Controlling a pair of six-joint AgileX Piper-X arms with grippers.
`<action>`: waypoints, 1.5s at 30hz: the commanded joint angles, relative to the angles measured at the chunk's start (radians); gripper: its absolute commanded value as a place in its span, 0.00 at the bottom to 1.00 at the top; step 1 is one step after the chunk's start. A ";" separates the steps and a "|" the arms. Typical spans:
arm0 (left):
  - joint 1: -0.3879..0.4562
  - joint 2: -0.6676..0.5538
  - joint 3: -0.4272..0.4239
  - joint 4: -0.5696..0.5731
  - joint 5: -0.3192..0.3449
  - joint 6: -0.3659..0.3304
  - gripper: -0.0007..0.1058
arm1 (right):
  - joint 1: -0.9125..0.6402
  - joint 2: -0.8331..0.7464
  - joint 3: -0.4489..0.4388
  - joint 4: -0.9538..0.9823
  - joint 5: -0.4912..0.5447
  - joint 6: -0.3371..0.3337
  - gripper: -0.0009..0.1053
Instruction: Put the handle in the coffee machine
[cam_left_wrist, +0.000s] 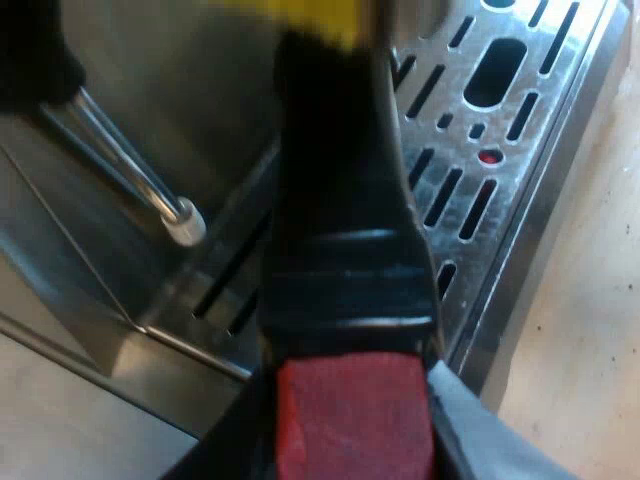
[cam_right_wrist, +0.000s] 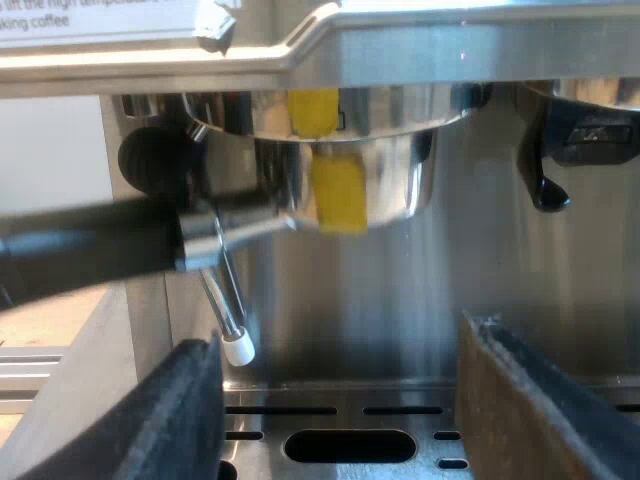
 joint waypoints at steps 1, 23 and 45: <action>0.002 -0.045 -0.015 -0.035 0.069 0.007 0.01 | 0.001 -0.007 -0.006 -0.013 0.006 -0.011 0.51; 0.011 -0.073 -0.018 0.008 0.208 0.006 0.01 | -0.082 -0.007 -0.006 0.058 -0.180 -0.011 0.51; 0.011 -0.078 -0.079 0.115 0.221 0.015 0.01 | -0.208 0.062 -0.041 0.015 -0.384 0.018 0.35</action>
